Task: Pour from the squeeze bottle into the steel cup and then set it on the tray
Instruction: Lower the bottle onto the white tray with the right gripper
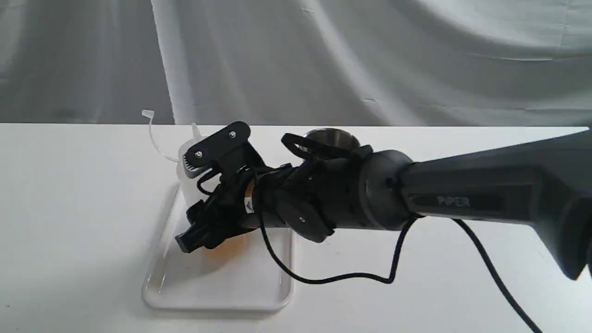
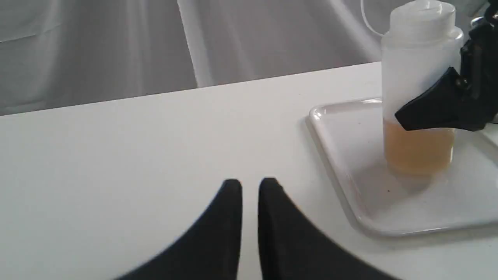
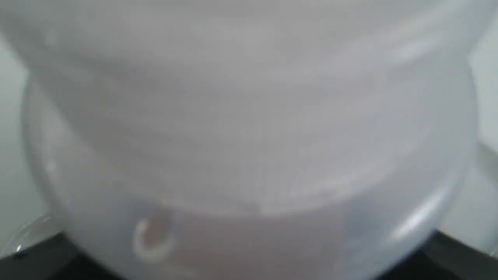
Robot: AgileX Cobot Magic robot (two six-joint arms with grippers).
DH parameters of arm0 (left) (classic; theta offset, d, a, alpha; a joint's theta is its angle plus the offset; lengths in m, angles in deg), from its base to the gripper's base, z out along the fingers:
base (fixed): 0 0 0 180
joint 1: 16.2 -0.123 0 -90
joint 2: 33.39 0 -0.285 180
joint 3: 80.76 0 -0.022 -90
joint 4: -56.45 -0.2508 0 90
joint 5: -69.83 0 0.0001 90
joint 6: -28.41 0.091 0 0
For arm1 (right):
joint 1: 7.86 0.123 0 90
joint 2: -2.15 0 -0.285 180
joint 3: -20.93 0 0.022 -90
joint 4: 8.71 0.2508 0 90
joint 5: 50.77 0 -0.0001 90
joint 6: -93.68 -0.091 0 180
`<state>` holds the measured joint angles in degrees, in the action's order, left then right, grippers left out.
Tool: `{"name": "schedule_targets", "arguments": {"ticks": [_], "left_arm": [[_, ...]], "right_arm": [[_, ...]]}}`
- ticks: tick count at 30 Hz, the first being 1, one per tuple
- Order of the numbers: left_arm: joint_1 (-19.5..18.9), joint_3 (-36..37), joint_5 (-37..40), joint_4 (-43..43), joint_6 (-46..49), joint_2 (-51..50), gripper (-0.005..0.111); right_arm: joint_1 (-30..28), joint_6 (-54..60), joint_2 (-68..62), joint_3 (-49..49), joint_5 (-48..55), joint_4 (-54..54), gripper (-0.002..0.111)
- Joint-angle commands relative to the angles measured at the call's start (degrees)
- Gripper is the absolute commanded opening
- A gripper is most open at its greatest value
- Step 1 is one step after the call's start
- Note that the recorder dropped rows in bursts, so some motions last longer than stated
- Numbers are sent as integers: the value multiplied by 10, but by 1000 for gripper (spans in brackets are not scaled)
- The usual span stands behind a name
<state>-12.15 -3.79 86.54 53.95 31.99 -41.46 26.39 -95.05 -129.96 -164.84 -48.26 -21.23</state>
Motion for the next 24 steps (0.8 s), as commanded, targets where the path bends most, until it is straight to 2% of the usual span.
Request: {"name": "schedule_targets", "arguments": {"ticks": [1,24], "left_arm": [[2,3,-4,0,-1,3,8],[2,3,-4,0,-1,3,8]], "right_arm": [[-4,7,8,-5,-12,18,57],[-4,7,8,-5,9,31,57]]}}
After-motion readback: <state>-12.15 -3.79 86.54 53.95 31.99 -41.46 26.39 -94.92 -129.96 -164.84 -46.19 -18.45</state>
